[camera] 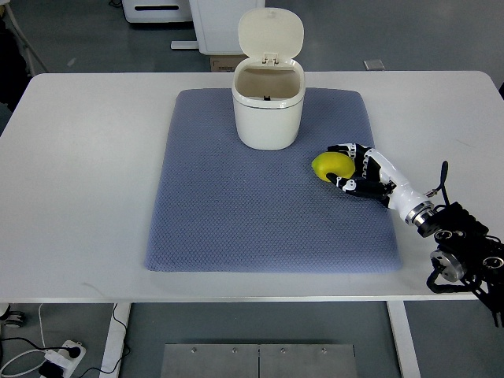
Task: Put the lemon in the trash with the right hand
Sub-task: 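Close the right hand fingers around the yellow lemon, then lift the lemon with the right hand and carry it over the bin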
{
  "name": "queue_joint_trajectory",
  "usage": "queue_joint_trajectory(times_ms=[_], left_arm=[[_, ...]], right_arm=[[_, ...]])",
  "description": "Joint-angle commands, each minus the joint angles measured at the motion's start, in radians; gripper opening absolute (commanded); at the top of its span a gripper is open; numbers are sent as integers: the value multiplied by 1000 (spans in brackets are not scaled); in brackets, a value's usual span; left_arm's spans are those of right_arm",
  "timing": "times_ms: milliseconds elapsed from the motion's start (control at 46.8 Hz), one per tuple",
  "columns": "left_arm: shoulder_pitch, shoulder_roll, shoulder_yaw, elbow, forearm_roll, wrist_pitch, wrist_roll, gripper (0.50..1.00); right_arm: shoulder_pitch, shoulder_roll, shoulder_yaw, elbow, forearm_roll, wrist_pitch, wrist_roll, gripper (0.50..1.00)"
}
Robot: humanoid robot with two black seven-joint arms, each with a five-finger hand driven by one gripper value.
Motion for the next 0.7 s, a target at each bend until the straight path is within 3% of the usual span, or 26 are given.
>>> queue_joint_trajectory(times_ms=[0, 107, 576, 683], left_arm=[[0, 0, 0, 0, 0, 0, 0, 1000], [0, 0, 0, 0, 0, 0, 0, 1000], [0, 0, 0, 0, 0, 0, 0, 1000], [0, 0, 0, 0, 0, 0, 0, 1000]], right_arm=[[0, -1, -2, 1, 0, 2, 0, 602], [3, -1, -27, 1, 0, 3, 0, 500], [129, -61, -22, 8, 77, 25, 0, 500], [159, -70, -22, 8, 80, 26, -25, 500]])
